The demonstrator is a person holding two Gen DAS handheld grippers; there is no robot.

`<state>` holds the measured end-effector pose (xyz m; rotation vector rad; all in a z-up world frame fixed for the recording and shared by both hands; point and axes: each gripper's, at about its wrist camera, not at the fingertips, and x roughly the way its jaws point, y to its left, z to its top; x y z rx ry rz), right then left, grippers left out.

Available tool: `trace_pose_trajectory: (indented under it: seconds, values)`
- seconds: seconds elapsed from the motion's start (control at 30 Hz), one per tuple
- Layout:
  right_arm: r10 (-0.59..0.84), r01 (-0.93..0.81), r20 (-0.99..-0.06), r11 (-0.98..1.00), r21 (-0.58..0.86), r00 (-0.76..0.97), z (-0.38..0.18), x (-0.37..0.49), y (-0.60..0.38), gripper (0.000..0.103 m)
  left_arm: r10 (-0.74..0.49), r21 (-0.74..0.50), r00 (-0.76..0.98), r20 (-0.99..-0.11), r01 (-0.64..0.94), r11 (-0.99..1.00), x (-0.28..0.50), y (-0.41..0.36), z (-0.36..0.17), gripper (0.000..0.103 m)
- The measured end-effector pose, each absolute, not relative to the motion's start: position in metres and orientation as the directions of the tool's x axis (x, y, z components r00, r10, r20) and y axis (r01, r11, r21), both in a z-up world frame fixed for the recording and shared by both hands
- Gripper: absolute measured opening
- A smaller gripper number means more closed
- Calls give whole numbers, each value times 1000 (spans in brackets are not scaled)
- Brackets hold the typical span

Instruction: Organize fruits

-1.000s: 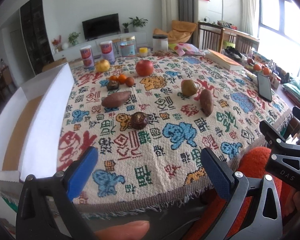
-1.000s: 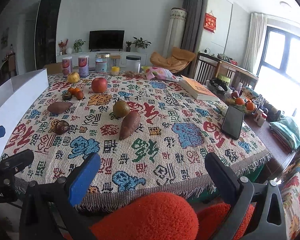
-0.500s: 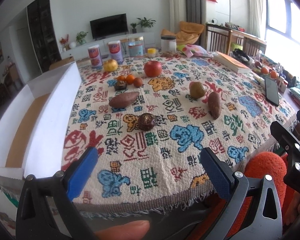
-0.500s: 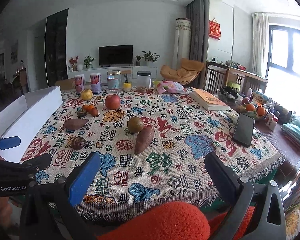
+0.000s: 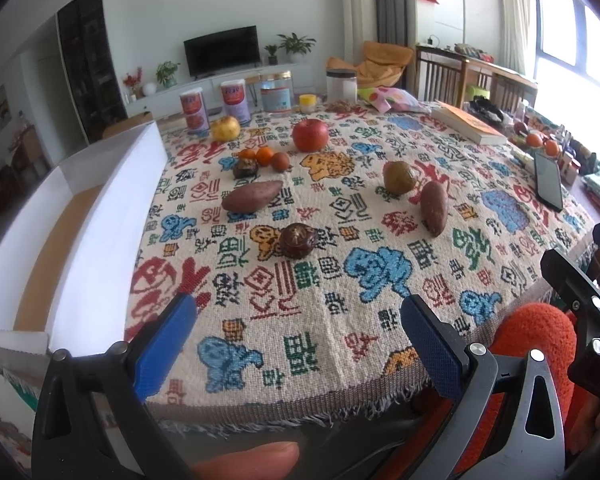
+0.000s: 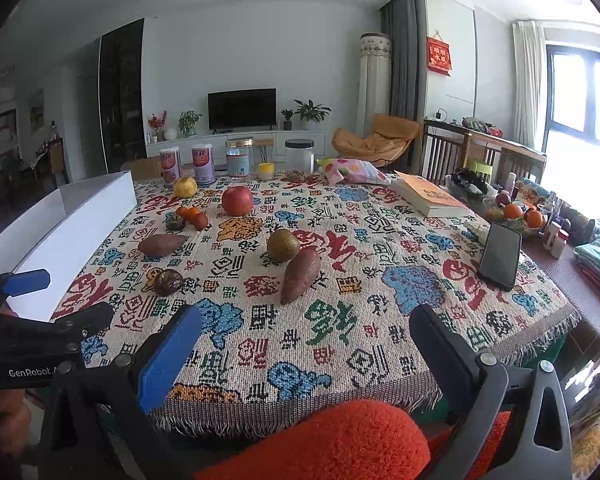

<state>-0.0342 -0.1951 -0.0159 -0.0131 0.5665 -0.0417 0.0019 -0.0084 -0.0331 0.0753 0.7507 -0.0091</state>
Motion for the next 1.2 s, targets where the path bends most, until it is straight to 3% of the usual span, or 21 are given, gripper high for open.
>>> trace_pose_trajectory:
  seconds: [1.2]
  values:
    - [-31, 23, -533, 1000, -22, 846, -17, -36, -194, 103, 20, 64, 725, -689, 34, 997, 2, -8, -38, 102]
